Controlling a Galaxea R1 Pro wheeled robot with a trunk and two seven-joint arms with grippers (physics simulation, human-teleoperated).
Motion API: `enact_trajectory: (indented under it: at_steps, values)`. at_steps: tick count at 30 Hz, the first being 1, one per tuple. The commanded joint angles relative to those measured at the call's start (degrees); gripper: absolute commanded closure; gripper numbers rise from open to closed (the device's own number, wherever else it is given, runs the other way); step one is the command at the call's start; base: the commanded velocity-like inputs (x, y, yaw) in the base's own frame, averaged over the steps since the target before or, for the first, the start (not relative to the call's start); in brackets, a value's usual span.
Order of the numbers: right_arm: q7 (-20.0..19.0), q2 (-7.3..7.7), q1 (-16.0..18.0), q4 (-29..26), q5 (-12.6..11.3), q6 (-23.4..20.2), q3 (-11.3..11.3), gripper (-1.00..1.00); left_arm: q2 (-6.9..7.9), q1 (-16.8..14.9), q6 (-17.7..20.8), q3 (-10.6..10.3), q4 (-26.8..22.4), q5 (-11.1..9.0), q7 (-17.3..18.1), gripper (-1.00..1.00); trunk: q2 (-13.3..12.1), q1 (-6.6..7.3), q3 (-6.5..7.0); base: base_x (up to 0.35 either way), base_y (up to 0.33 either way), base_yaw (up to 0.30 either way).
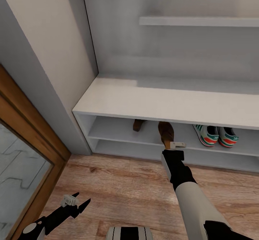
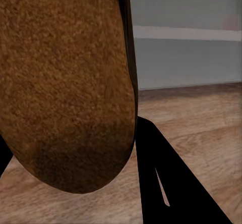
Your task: Pick up the two gym shoes and the two sandals from the corridor floor and place them onto the hallstand (shoe rack) in the corridor, making sure they are on the rack and not on the floor. Arrange them so the two gym shoes are next to each other and the two sandals are next to each other.
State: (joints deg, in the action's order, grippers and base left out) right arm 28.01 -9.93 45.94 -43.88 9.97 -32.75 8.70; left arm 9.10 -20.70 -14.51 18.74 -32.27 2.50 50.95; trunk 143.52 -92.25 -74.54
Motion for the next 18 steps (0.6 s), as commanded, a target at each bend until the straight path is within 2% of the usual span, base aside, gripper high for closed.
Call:
enact_trajectory:
  at_steps: [1,6,16,18]
  values:
    - [0.09,-0.07,0.03,-0.08,0.41,-0.39,0.17,1.00,-0.03,-0.04,-0.20,0.26,0.02,0.28,0.28,-1.00,0.02,0.01,-0.04,0.000,0.000,0.000]
    - [0.05,-0.07,0.03,-0.34,0.40,-0.39,0.18,1.00,0.03,-0.04,-0.18,0.21,0.02,0.31,0.29,-1.00,0.02,0.01,-0.04,0.000,0.000,0.000]
    - [-0.13,-0.07,0.03,-0.34,0.32,-0.30,0.18,1.00,-0.04,-0.04,-0.17,0.16,0.01,0.32,0.29,-1.00,0.15,-0.25,-2.69,0.000,0.000,0.000]
    - [-0.14,-0.07,0.03,-0.33,0.31,-0.30,0.18,1.00,-0.05,-0.04,-0.17,0.16,0.01,0.32,0.29,-1.00,0.15,-0.25,-2.84,0.000,0.000,0.000]
